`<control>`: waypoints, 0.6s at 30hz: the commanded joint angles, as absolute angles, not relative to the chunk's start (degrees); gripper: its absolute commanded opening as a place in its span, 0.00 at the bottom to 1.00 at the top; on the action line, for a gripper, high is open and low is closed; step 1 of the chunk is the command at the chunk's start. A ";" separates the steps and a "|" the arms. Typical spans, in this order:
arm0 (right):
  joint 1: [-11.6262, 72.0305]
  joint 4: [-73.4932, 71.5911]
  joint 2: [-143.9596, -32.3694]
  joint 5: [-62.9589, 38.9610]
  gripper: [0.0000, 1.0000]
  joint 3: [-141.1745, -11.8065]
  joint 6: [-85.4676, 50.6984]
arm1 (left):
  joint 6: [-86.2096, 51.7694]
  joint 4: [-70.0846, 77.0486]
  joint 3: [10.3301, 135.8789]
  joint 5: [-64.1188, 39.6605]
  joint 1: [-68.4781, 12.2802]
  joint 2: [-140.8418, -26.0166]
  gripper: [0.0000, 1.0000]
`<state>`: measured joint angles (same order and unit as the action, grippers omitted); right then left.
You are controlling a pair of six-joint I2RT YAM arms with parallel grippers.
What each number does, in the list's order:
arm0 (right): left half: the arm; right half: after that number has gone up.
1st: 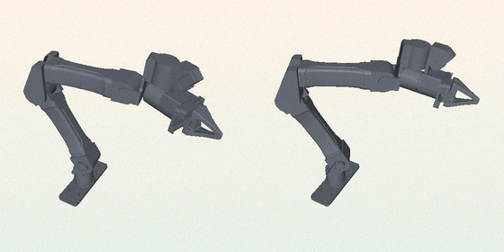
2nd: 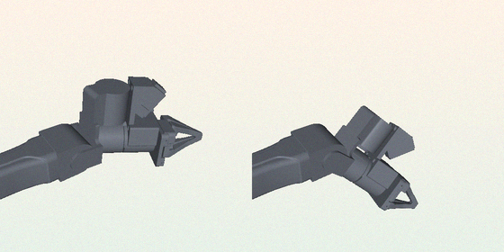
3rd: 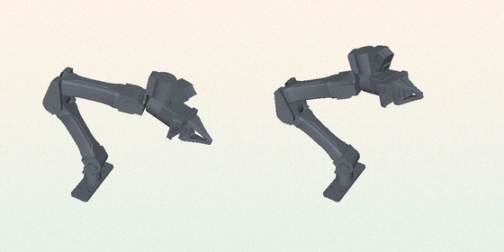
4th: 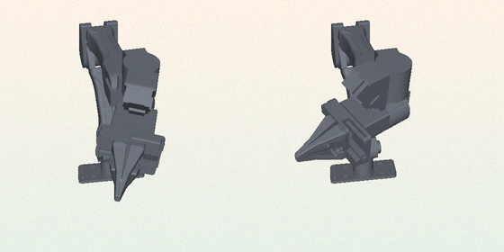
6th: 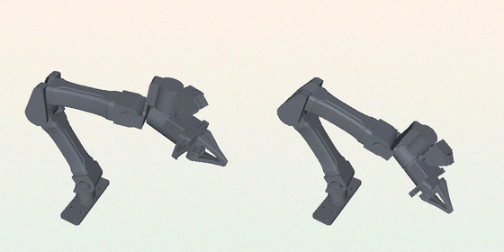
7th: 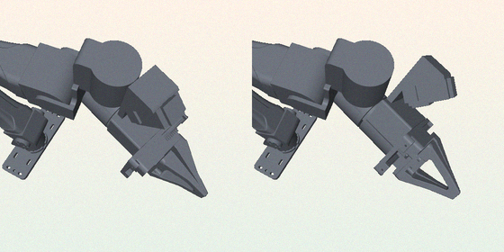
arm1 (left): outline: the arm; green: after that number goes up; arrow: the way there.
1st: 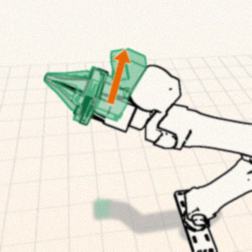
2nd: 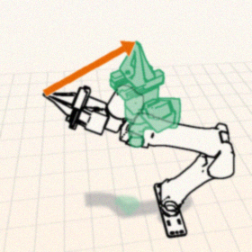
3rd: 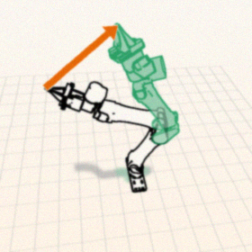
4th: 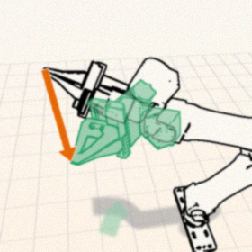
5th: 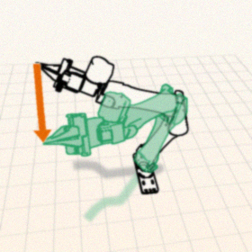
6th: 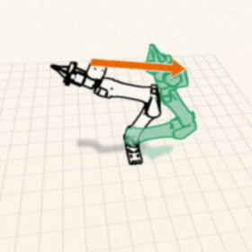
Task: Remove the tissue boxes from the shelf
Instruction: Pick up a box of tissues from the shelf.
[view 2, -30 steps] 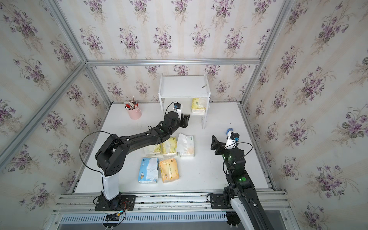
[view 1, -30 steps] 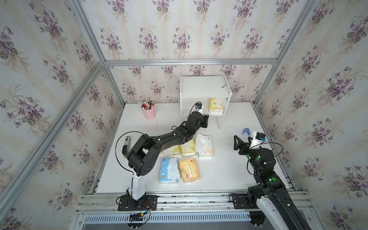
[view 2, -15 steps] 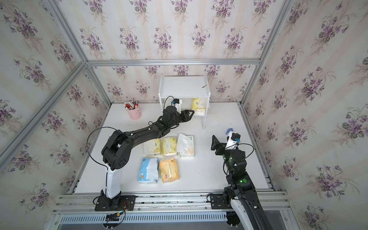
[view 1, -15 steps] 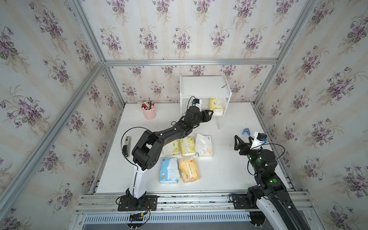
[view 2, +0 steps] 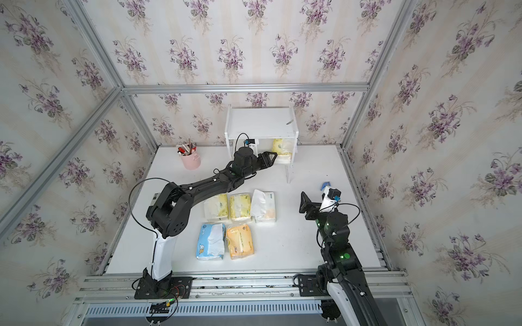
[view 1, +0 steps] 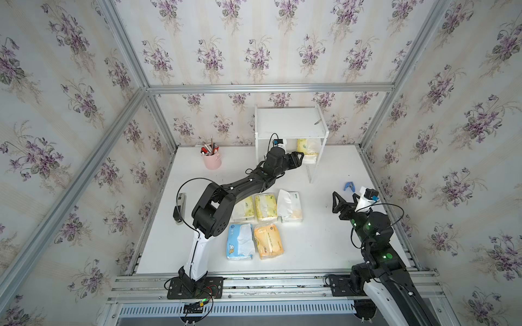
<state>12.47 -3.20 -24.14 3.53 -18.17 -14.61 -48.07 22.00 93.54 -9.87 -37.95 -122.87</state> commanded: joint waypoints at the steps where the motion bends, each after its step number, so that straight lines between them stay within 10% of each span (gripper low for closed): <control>1: 12.52 -4.44 -24.00 3.65 0.93 -18.20 -14.59 | -47.98 22.60 95.11 -9.10 -37.97 -124.05 0.64; 18: 12.58 -4.30 -24.42 3.91 0.93 -18.37 -14.41 | -49.92 19.82 99.54 -5.89 -37.88 -128.22 0.59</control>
<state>12.47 -3.18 -24.36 3.57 -18.17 -14.61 -49.87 23.05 99.02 -7.22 -37.98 -127.50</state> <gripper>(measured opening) 0.930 0.598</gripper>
